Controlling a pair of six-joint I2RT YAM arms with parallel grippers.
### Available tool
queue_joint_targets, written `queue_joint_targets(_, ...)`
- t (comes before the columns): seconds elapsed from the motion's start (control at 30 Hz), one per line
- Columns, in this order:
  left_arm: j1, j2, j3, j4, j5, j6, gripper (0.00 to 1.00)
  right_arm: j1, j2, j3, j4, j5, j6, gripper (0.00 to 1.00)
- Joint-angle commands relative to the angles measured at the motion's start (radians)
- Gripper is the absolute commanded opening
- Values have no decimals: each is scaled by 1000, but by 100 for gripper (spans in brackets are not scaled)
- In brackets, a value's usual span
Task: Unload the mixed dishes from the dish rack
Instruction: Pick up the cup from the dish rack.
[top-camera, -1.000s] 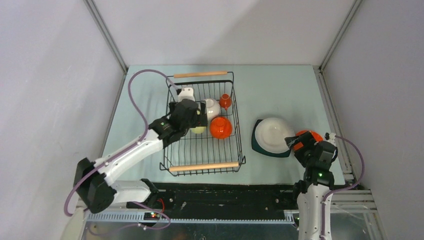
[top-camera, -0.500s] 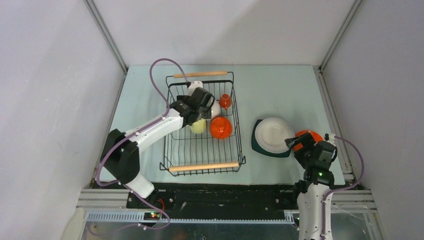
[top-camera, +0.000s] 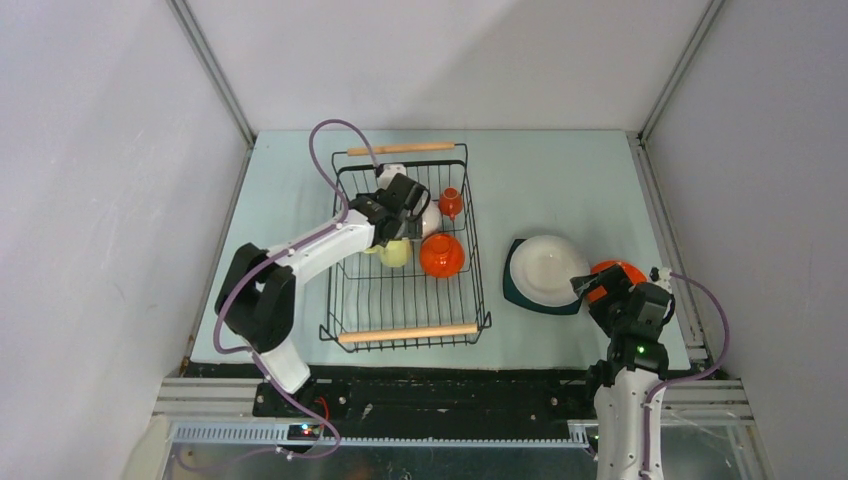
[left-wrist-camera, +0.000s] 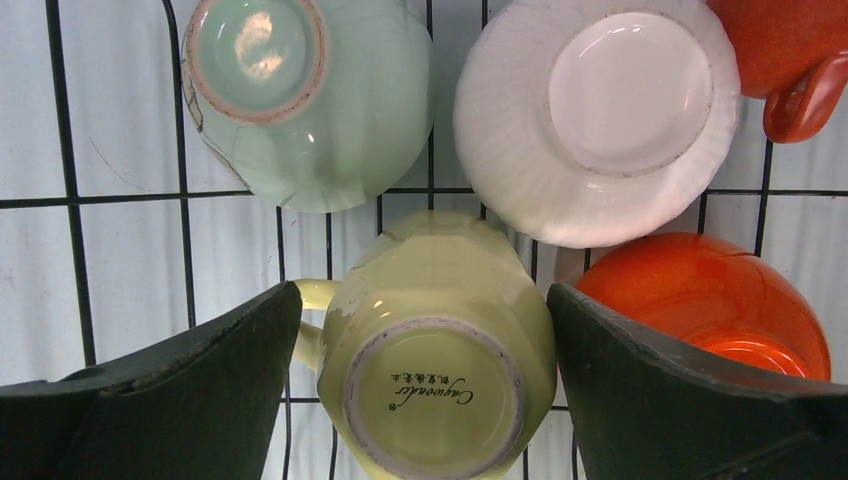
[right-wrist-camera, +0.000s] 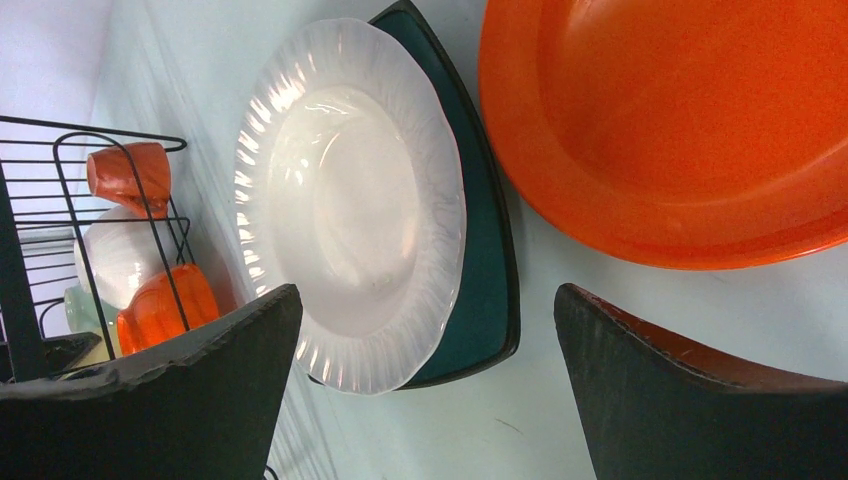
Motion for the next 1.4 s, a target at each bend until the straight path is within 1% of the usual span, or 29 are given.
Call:
queue_joint_targets(0.0,6,5,54,-16,7,0,97,3,8,30,20,15,0,100)
queue_joint_targets(0.1,6,3,55,-20,8,0,91,3,7,28,22,15,0,99)
queue_joint_targets(0.23,6,6,62,-38,8,-4,79,3,7,27,21,18,1,99)
queue_joint_targets(0.3,6,5,65,-45,7,-7,66,3,7,28,19,19,1,100)
queue_joint_targets(0.33,7,5,66,-51,6,-8,62,3,7,28,18,20,1,100)
queue_joint_targets(0.37,6,3,70,-55,6,-11,54,3,7,28,17,20,1,100)
queue_joint_targets(0.4,7,3,73,-65,4,-12,50,3,6,27,18,19,1,99)
queue_joint_targets(0.43,6,1,80,-70,2,-14,43,3,5,28,18,18,1,100)
queue_joint_targets(0.47,6,0,82,-79,1,-14,39,3,4,28,18,18,1,99)
queue_joint_targets(0.5,6,-6,85,-82,0,-15,33,3,3,28,16,18,1,99)
queue_joint_targets(0.53,6,-17,86,-85,-2,-15,29,3,3,30,16,17,1,100)
queue_joint_targets(0.57,6,-23,85,-86,-3,-14,21,3,2,31,13,17,0,100)
queue_joint_targets(0.6,6,-36,84,-88,-3,-14,17,3,0,33,11,15,0,100)
queue_joint_targets(0.63,6,-43,82,-89,-3,-14,9,3,-3,33,9,14,0,99)
queue_joint_targets(0.7,7,-69,78,-91,3,-11,1,3,-8,34,7,11,-1,99)
queue_joint_targets(0.83,6,-136,49,-81,19,5,0,3,-23,34,17,-28,-8,99)
queue_joint_targets(0.93,6,-215,6,-67,31,15,0,3,-37,34,32,-61,-13,99)
queue_joint_targets(1.13,6,-391,-108,28,119,48,0,3,-79,34,47,-109,-25,100)
queue_joint_targets(1.23,6,-477,-147,66,157,51,0,3,-102,38,45,-116,-28,100)
queue_joint_targets(1.37,6,-567,-189,82,171,34,0,4,-143,44,35,-112,-30,100)
